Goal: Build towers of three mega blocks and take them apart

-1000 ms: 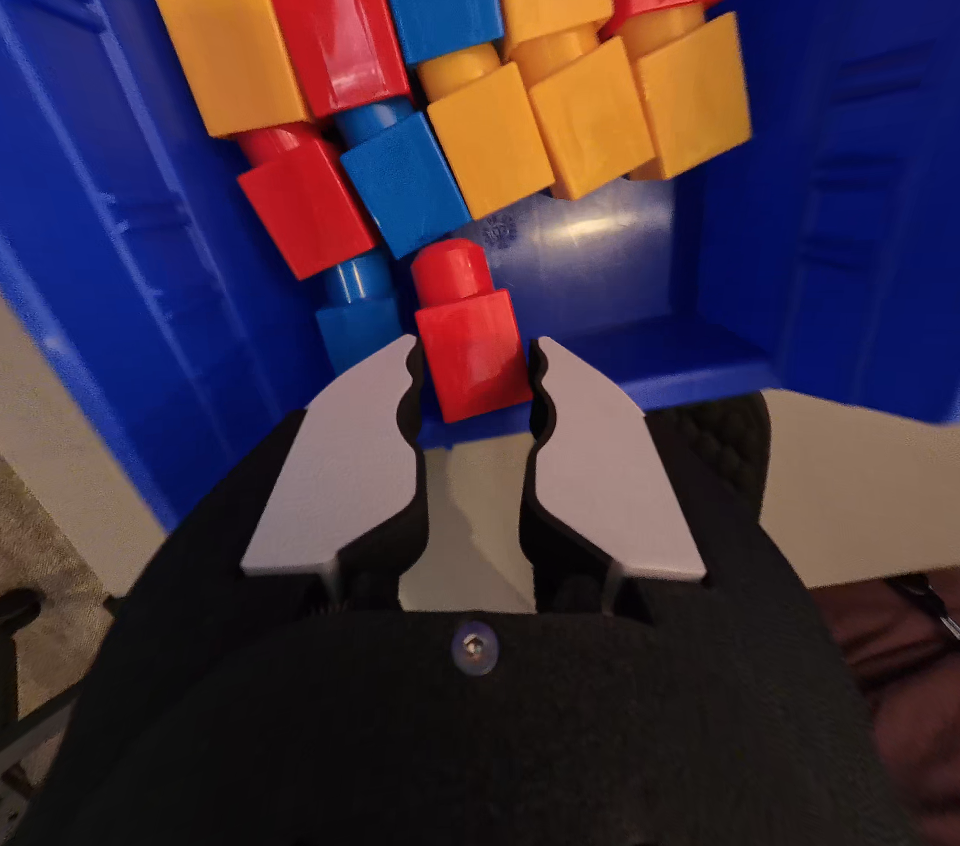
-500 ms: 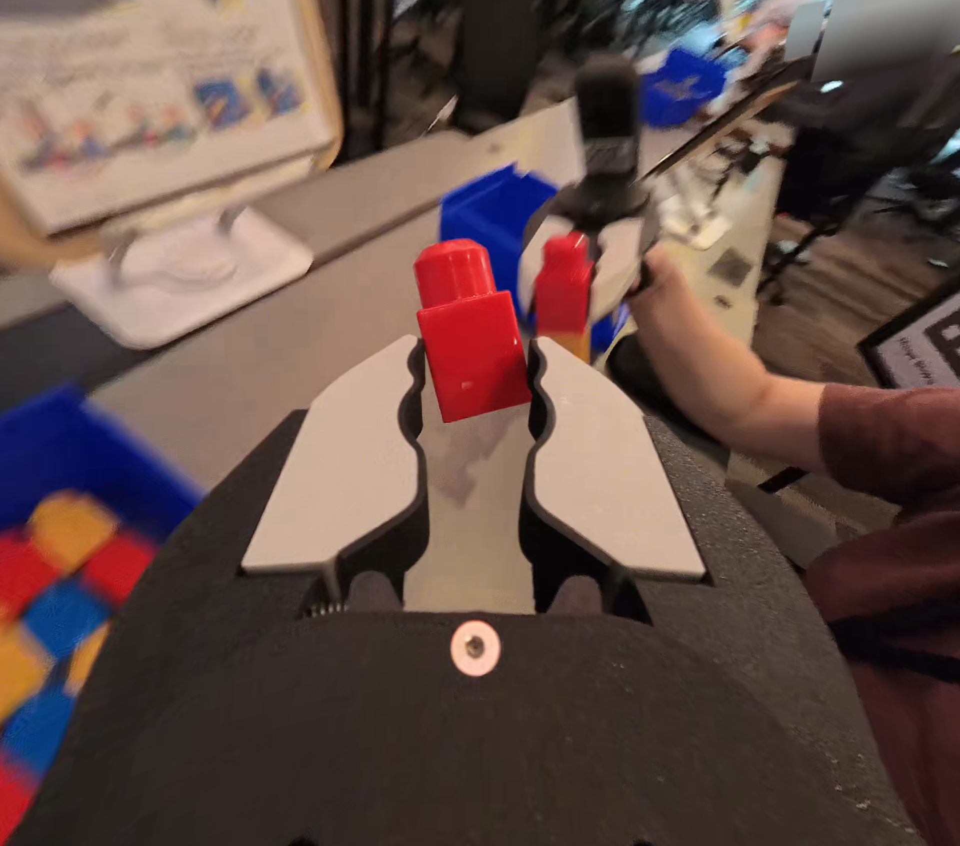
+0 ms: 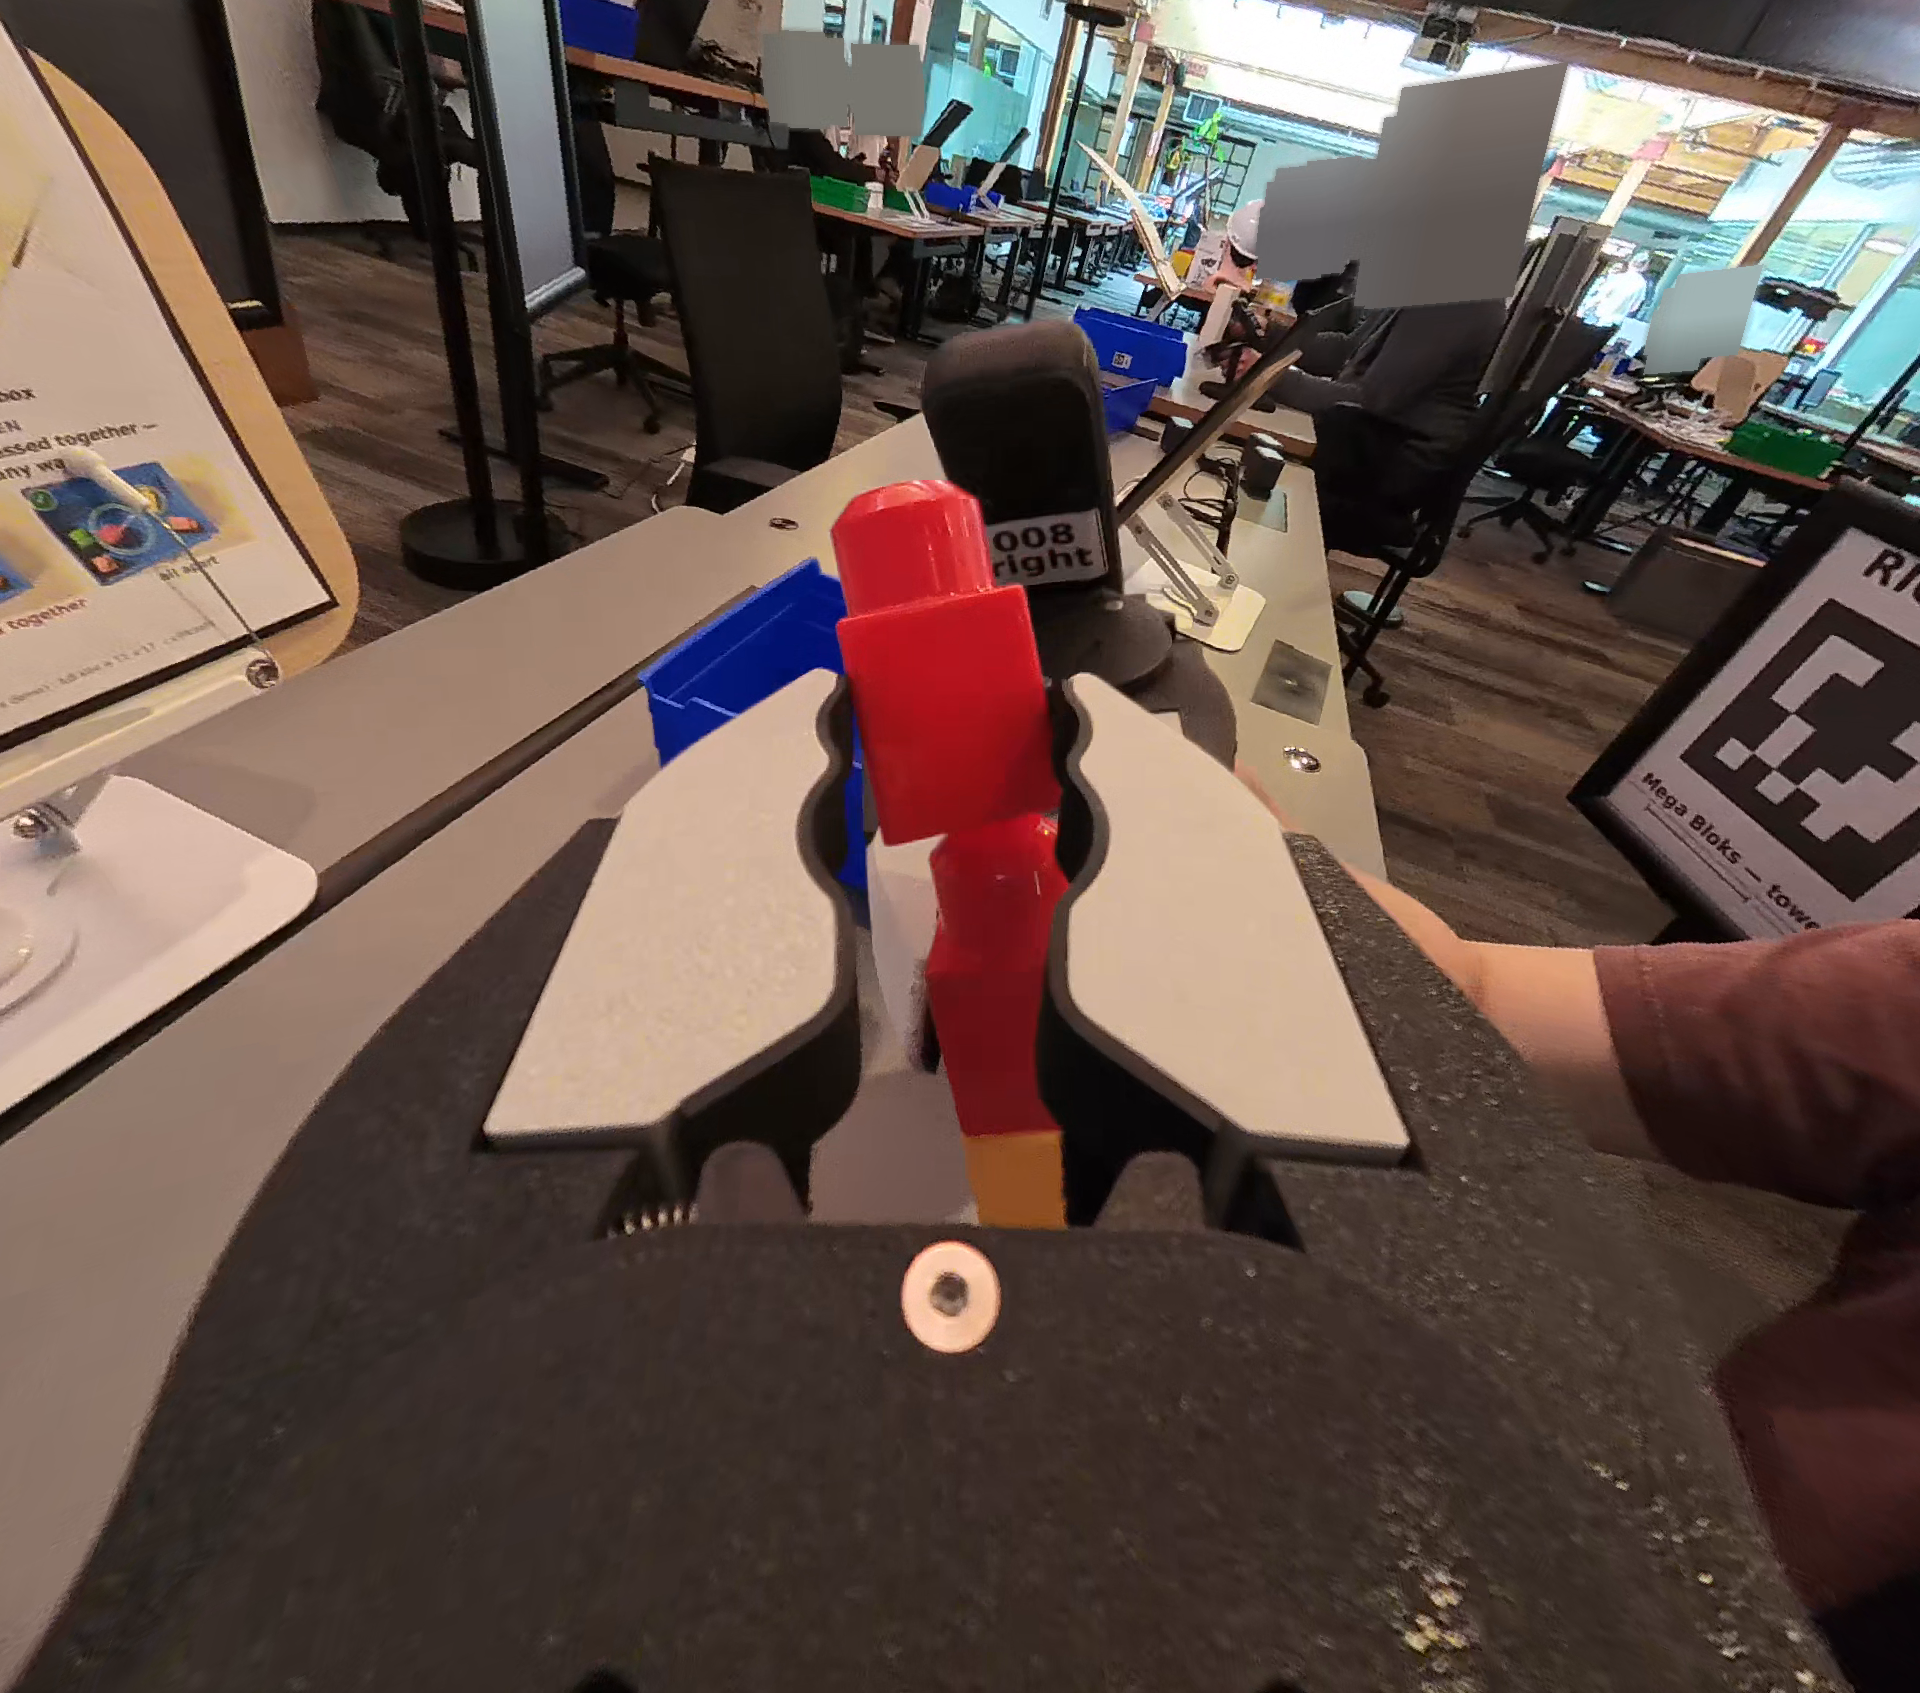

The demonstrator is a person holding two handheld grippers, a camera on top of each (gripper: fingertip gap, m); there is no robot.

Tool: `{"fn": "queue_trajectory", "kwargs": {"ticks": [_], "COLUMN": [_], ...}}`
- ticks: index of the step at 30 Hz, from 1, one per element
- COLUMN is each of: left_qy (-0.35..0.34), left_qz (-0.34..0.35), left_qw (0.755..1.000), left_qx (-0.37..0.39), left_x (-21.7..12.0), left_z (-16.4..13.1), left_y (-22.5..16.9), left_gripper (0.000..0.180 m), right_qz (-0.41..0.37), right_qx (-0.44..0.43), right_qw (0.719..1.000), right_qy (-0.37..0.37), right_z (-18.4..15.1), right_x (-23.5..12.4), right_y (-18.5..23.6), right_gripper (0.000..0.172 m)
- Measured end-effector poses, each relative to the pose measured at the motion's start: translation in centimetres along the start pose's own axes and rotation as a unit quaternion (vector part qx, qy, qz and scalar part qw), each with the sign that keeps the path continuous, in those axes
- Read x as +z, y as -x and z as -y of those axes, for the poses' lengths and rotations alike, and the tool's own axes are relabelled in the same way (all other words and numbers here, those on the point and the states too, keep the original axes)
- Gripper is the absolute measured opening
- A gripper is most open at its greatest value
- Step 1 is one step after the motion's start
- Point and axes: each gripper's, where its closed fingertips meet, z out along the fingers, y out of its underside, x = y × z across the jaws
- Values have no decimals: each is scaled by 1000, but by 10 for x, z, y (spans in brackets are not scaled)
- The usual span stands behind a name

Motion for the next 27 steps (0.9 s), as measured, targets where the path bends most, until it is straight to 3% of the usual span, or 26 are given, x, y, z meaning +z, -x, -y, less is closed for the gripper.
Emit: {"fn": "queue_trajectory", "kwargs": {"ticks": [9,15,21,25,27], "left_qy": [19,-13,-11,39,37], "left_qz": [-14,-73,-61,-38,-43], "left_qw": [999,996,997,998,998], "left_qx": [-25,-53,-50,-28,-24], "left_x": [1,-8,-9,-4,-3], "left_z": [-16,-16,-17,-29,-28], "left_y": [2,-6,-5,1,1], "left_gripper": [37,37,37,52,51], "right_qz": [-4,-2,-17,-35,-46], "right_qx": [11,-16,-24,-35,-44], "right_qw": [1000,1000,1000,999,998], "right_qy": [-18,-3,0,6,15], "right_z": [5,3,3,2,1], "right_x": [-8,-5,-3,-5,-5], "right_y": [-9,-2,-5,-9,-11], "right_gripper": [37,37,37,37,38]}}
